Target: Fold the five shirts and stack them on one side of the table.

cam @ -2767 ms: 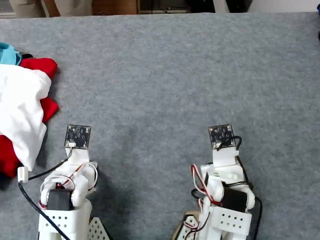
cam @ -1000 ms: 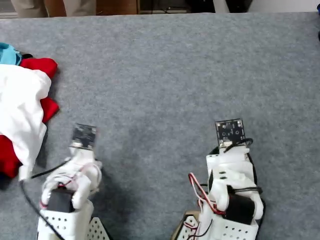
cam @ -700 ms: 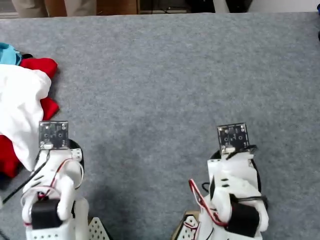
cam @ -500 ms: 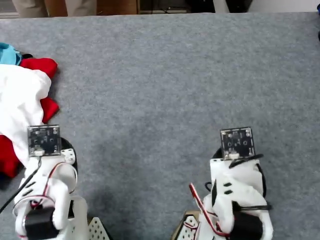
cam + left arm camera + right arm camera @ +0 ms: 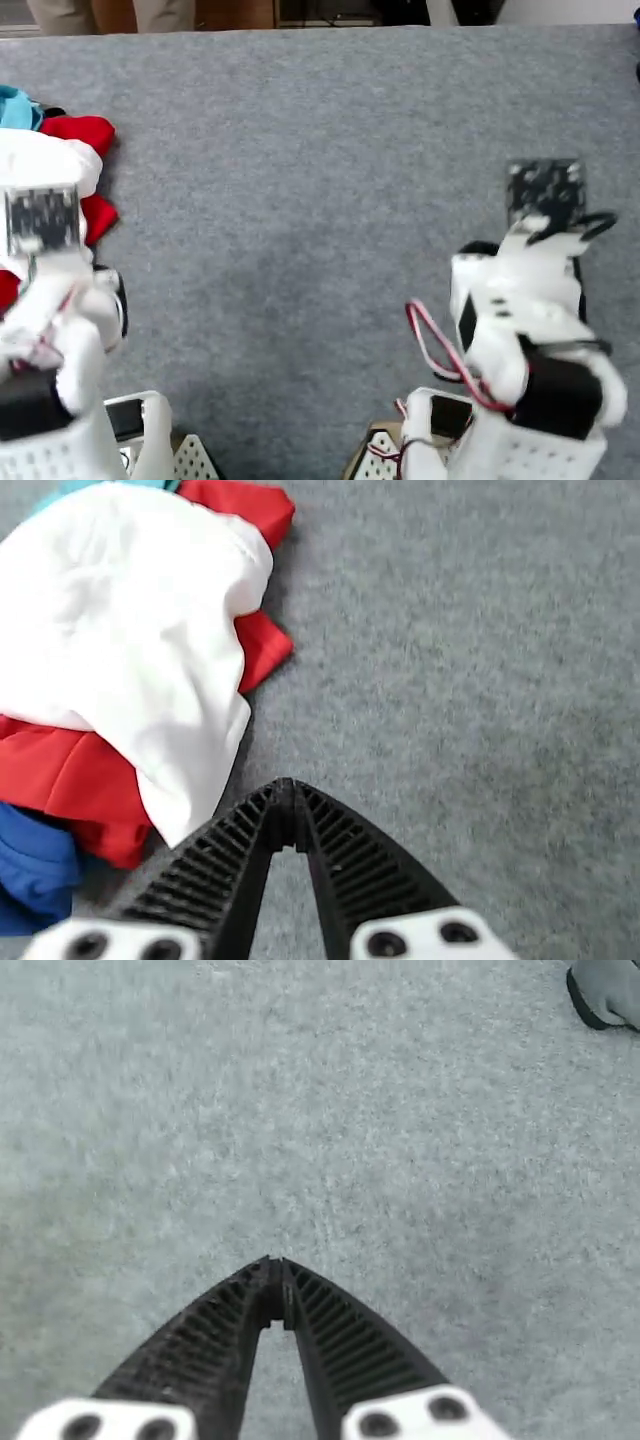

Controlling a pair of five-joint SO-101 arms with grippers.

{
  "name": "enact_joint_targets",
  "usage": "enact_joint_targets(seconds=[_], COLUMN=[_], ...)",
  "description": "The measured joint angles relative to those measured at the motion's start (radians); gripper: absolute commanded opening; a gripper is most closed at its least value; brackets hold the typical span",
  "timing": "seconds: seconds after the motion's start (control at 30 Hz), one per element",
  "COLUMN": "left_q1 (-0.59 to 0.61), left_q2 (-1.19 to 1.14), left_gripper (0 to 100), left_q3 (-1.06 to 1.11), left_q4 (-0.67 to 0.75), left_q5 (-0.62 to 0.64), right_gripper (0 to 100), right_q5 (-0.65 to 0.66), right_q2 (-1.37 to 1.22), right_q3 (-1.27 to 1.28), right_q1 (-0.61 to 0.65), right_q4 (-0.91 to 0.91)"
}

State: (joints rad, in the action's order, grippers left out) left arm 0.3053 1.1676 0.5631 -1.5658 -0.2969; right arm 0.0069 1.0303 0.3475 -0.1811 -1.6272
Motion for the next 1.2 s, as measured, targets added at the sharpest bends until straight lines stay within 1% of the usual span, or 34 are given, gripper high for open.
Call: enact_joint_targets(seconds=[0.13,0.27,0.37,0.47,0.53,0.7,0.83,1.03,1.1,1.2], left_q1=[0.009,0.078,0.146,0.216,0.259,0.361,0.379,0.42,0.448,0.491], left_q2=[-0.236,-0.45,-0.585,-0.695,-0.756,-0.899,-0.984,-1.102,-1.155,-1.249], left_gripper=[2,2,2,2,2,2,3,12,14,15], left_q3=[-0.137,-0.272,-0.364,-0.462,-0.52,-0.585,-0.594,-0.663,-0.698,-0.763], left_q4=[-0.049,-0.087,-0.089,-0.089,-0.084,-0.009,0.025,0.141,0.176,0.193], left_q5=[-0.002,0.025,0.029,0.029,0.011,-0.032,-0.038,-0.1,-0.103,-0.101], right_gripper=[0.9,1.0,6.4,13.1,14.3,14.1,14.1,14.1,14.1,14.1], right_q5=[-0.049,-0.083,-0.086,-0.091,-0.091,-0.091,-0.1,-0.158,-0.173,-0.195], right_q2=[-0.08,-0.118,-0.152,-0.204,-0.242,-0.341,-0.419,-0.537,-0.574,-0.623], right_q3=[-0.031,-0.031,-0.031,-0.031,-0.038,-0.149,-0.213,-0.285,-0.307,-0.325], right_q1=[0.008,0.08,0.144,0.181,0.206,0.259,0.322,0.396,0.417,0.442], right_q4=[0.0,0.0,0.0,0.0,0.0,0.0,0.0,0.0,0.0,0.0])
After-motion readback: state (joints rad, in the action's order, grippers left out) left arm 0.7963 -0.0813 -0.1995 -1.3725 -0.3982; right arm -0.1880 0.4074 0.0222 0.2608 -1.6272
